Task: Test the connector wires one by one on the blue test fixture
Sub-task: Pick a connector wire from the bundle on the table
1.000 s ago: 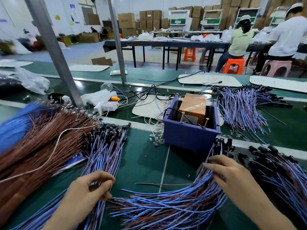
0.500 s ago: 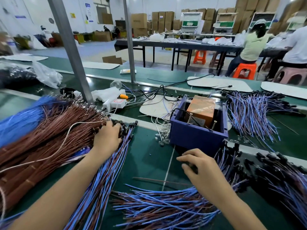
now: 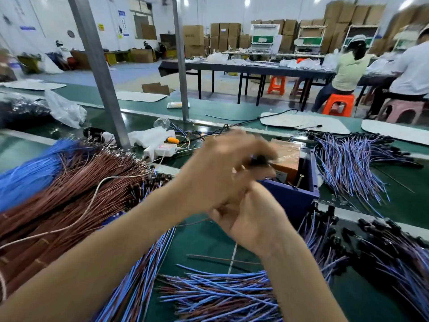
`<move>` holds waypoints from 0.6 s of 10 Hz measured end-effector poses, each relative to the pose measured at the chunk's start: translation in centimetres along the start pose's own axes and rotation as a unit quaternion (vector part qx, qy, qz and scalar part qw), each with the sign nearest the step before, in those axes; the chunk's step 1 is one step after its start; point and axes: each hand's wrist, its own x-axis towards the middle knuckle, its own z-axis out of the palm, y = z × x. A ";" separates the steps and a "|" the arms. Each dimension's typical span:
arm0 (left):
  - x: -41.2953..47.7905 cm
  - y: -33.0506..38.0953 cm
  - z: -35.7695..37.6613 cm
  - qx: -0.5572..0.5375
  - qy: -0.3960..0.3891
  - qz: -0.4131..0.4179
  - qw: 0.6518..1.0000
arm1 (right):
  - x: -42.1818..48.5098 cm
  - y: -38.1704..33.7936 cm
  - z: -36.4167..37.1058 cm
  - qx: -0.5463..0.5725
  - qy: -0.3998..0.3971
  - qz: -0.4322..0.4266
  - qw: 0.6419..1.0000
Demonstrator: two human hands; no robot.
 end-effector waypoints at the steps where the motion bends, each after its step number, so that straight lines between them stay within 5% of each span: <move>1: -2.6 2.8 0.3 0.011 -0.123 0.144 0.982 | -1.3 -3.9 -1.1 0.096 0.049 -0.089 0.990; 2: -7.1 3.0 0.4 0.006 -0.217 0.161 0.963 | -2.9 -6.1 -3.8 0.137 0.133 -0.189 0.963; 4: -11.9 -0.5 3.1 0.019 -0.345 0.141 0.928 | -4.6 -8.4 -6.4 0.059 0.334 -0.394 0.854; 5: -12.3 -3.9 6.3 -0.002 -0.425 0.047 0.904 | -10.4 -13.9 -14.3 0.001 0.302 -0.450 0.840; 6: -10.5 -4.0 6.5 -0.021 -0.327 -0.029 0.944 | -12.1 -16.7 -15.3 -0.086 0.367 -0.460 0.804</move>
